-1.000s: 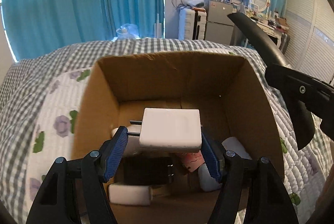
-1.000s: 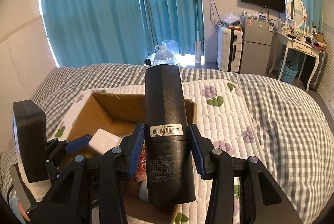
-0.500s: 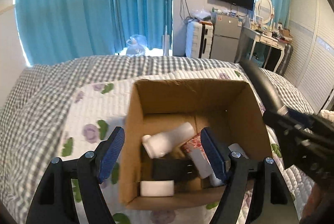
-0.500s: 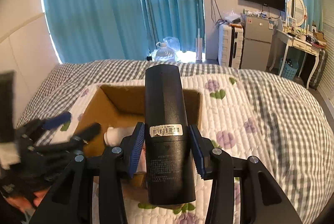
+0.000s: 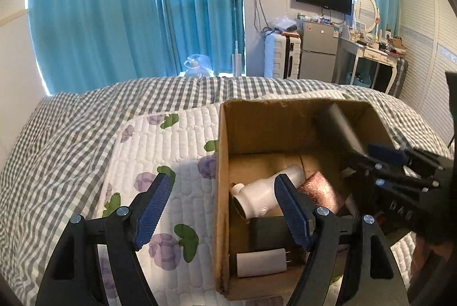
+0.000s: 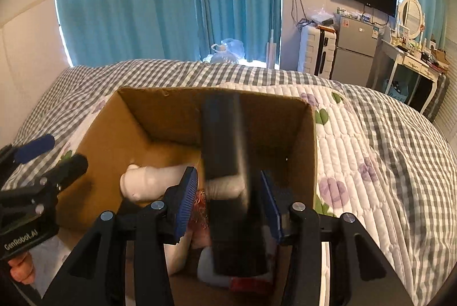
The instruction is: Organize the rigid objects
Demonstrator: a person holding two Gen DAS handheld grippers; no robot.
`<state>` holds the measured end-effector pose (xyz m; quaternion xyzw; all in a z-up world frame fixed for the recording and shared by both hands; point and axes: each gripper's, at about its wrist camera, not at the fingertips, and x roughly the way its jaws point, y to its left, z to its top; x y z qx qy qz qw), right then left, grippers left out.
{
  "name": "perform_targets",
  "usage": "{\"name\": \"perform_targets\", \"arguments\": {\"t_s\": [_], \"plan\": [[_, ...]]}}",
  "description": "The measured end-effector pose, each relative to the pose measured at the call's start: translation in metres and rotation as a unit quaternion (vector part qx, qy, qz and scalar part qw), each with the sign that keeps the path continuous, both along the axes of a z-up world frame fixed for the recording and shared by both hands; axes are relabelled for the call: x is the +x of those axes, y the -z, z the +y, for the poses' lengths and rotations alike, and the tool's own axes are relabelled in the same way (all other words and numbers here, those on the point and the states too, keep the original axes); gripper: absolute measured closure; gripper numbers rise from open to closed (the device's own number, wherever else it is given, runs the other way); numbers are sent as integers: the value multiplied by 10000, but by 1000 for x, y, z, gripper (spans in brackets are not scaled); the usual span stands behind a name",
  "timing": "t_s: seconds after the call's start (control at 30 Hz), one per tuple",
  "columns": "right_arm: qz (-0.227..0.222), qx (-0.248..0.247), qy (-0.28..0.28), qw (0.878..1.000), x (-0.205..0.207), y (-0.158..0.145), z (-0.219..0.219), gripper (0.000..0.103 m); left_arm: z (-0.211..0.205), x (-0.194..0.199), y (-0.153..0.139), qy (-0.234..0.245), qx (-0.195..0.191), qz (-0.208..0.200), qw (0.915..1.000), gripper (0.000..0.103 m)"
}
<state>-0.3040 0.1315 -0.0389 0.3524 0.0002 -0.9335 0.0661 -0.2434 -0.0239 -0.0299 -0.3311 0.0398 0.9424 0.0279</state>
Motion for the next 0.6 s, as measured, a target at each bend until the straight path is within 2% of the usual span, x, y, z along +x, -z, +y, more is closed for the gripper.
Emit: {"name": "perform_targets", "arguments": {"t_s": [0.03, 0.07, 0.23, 0.37, 0.6], "plan": [[28, -3, 18, 10000, 0, -1, 2, 49, 0, 1, 1, 3, -5, -13, 10000, 26], [63, -31, 46, 10000, 2, -2, 5, 48, 0, 1, 2, -2, -19, -27, 10000, 26], [218, 57, 186, 9996, 21, -30, 11, 47, 2, 18, -15, -17, -60, 62, 10000, 26], [454, 174, 177, 9987, 51, -71, 15, 47, 5, 42, -54, 11, 51, 309, 9995, 26], [1074, 395, 230, 9932, 122, -162, 20, 48, 10, 106, -143, 142, 99, 1088, 9939, 26]]}}
